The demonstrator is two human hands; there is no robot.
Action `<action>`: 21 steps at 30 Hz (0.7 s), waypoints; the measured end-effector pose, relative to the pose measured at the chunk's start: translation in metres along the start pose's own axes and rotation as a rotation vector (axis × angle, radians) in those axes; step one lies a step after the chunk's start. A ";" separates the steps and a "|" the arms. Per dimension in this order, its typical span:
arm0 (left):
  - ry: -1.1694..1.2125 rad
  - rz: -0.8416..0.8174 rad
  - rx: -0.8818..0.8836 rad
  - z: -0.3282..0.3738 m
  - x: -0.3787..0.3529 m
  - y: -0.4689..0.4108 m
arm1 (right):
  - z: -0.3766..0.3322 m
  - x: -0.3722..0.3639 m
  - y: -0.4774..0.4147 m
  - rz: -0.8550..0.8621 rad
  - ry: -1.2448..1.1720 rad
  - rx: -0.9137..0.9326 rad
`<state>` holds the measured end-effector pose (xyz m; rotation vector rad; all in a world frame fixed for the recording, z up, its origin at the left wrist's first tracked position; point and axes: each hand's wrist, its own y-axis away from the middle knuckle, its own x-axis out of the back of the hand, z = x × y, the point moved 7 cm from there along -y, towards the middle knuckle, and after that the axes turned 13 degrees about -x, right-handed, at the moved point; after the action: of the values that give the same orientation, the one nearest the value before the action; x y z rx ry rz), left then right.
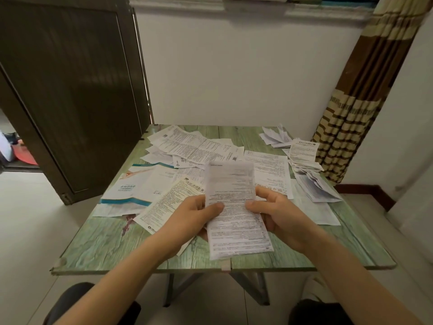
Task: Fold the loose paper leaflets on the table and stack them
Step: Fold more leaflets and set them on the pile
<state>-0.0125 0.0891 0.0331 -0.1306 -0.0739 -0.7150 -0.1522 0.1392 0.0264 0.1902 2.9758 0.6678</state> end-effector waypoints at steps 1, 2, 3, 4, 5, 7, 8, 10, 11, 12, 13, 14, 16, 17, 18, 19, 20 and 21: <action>0.013 0.013 -0.001 0.000 0.001 0.000 | 0.001 -0.001 -0.001 -0.013 -0.026 0.005; 0.032 0.034 0.005 -0.002 0.002 0.000 | 0.003 -0.001 -0.001 -0.008 -0.049 0.014; 0.066 0.055 0.019 -0.003 0.003 0.001 | 0.003 0.000 -0.002 0.008 -0.073 0.028; 0.120 0.069 0.043 -0.006 0.002 0.001 | 0.003 0.001 -0.002 0.033 -0.091 0.049; 0.183 0.069 0.071 -0.008 0.000 0.002 | 0.003 0.002 -0.002 0.065 -0.099 0.077; 0.306 0.056 0.118 -0.011 -0.008 0.005 | 0.001 0.006 -0.001 0.152 -0.092 0.143; 0.377 0.061 0.145 -0.012 -0.012 0.006 | 0.001 0.007 0.000 0.188 -0.097 0.167; 0.559 0.083 0.232 -0.017 -0.017 0.010 | 0.001 0.008 0.000 0.218 -0.128 0.209; 0.631 0.082 0.273 -0.019 -0.020 0.011 | 0.001 0.009 0.001 0.234 -0.136 0.236; 0.665 0.066 0.298 -0.021 -0.022 0.012 | 0.001 0.009 0.002 0.253 -0.132 0.269; 0.671 0.041 0.310 -0.021 -0.025 0.013 | 0.000 0.009 0.003 0.266 -0.121 0.304; 0.659 0.019 0.311 -0.020 -0.027 0.014 | -0.002 0.009 0.004 0.276 -0.102 0.338; 0.645 -0.005 0.309 -0.017 -0.032 0.015 | -0.003 0.006 0.006 0.280 -0.059 0.387; 0.650 -0.017 0.305 -0.015 -0.035 0.015 | -0.003 0.006 0.006 0.274 -0.049 0.399; 0.668 -0.025 0.300 -0.014 -0.036 0.015 | -0.003 0.006 0.006 0.263 -0.046 0.404; 0.699 -0.030 0.299 -0.012 -0.037 0.015 | -0.002 0.007 0.006 0.250 -0.042 0.407; 0.734 -0.035 0.301 -0.011 -0.038 0.014 | -0.002 0.006 0.006 0.236 -0.034 0.408; 0.763 -0.039 0.305 -0.010 -0.038 0.014 | -0.002 0.007 0.006 0.224 -0.025 0.409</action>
<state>-0.0316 0.1231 0.0178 0.4397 0.5440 -0.7452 -0.1584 0.1446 0.0302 0.5585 3.0563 0.0595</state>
